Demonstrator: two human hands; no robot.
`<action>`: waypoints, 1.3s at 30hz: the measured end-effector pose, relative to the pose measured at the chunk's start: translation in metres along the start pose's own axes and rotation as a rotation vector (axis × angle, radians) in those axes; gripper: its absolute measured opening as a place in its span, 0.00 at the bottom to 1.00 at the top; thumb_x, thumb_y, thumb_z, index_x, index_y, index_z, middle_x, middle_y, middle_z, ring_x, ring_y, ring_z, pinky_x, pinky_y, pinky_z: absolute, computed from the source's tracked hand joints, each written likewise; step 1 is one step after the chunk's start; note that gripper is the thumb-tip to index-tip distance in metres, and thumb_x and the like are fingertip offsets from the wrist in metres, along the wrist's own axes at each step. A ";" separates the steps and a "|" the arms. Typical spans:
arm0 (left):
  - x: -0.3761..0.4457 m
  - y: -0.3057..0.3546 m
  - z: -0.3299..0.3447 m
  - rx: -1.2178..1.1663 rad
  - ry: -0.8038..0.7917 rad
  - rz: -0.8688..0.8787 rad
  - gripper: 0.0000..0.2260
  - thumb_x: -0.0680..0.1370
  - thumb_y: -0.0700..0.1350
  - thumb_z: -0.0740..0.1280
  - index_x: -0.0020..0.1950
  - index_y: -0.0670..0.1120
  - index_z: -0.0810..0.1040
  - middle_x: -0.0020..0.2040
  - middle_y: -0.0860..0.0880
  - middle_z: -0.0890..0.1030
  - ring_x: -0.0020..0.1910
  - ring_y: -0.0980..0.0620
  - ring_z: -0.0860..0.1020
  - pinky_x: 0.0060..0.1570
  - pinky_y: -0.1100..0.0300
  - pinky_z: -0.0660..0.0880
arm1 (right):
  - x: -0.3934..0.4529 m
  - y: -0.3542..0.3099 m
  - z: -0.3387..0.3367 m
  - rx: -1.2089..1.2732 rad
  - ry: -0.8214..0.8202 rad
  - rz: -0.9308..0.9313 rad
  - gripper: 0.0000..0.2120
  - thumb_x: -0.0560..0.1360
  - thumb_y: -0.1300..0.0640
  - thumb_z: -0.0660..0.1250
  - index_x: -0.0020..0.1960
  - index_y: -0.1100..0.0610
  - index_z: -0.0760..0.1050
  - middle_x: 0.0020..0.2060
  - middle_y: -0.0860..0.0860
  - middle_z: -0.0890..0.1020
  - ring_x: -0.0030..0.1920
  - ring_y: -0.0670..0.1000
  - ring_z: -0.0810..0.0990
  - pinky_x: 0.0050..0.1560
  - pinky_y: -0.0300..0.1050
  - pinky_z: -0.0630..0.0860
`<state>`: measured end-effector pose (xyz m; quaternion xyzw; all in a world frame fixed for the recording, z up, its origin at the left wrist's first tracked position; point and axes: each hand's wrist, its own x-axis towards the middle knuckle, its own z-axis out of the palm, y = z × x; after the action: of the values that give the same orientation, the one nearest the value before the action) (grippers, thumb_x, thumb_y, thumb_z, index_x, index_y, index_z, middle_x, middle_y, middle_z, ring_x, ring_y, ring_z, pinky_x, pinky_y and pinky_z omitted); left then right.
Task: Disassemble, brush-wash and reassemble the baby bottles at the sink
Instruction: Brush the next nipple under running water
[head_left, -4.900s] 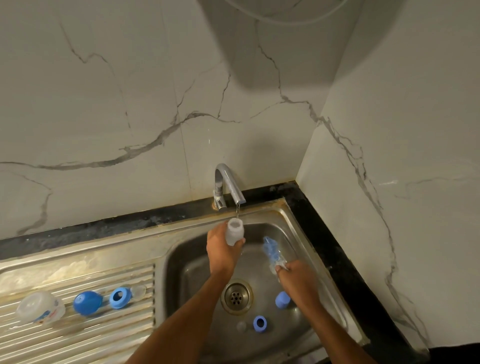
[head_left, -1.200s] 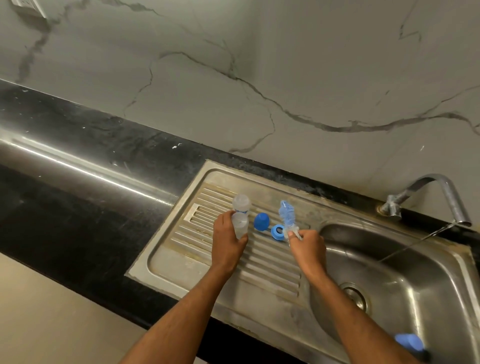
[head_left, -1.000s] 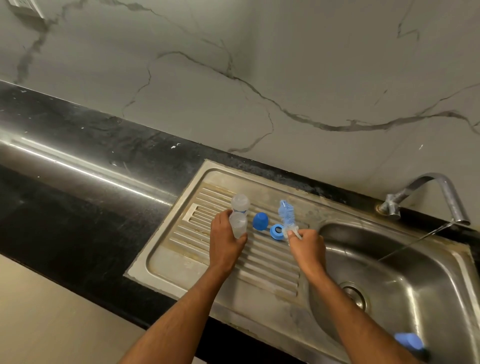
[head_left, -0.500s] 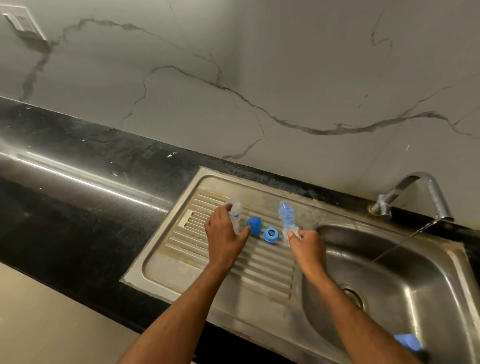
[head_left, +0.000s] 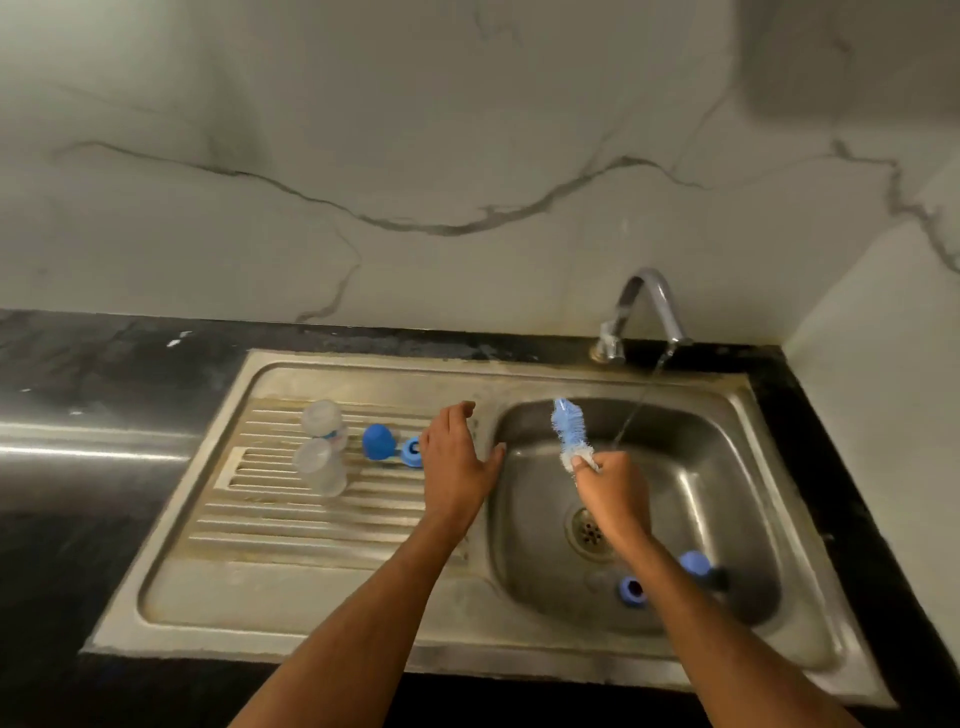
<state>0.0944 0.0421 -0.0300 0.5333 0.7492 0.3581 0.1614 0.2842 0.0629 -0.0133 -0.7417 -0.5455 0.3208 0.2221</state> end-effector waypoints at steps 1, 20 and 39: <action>-0.003 0.007 0.012 0.003 -0.032 0.022 0.30 0.74 0.54 0.75 0.72 0.51 0.68 0.67 0.52 0.72 0.67 0.51 0.69 0.69 0.53 0.68 | 0.002 0.012 -0.009 0.000 0.016 0.021 0.20 0.76 0.52 0.67 0.29 0.61 0.72 0.22 0.50 0.74 0.27 0.53 0.74 0.28 0.44 0.65; -0.079 0.054 0.220 0.217 -0.742 0.146 0.20 0.73 0.50 0.76 0.61 0.44 0.77 0.59 0.45 0.80 0.56 0.45 0.79 0.56 0.53 0.75 | 0.030 0.169 -0.090 -0.013 0.012 0.321 0.14 0.72 0.50 0.66 0.36 0.58 0.81 0.29 0.52 0.82 0.32 0.53 0.81 0.37 0.50 0.80; -0.108 0.042 0.287 0.530 -1.079 0.422 0.17 0.78 0.40 0.69 0.66 0.40 0.72 0.63 0.41 0.72 0.62 0.43 0.72 0.56 0.51 0.73 | 0.052 0.202 -0.078 -0.092 -0.017 0.220 0.15 0.75 0.49 0.66 0.50 0.58 0.85 0.41 0.52 0.86 0.42 0.50 0.84 0.37 0.38 0.74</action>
<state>0.3430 0.0555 -0.2135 0.7966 0.5046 -0.1341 0.3046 0.4851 0.0524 -0.1089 -0.8039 -0.4766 0.3242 0.1466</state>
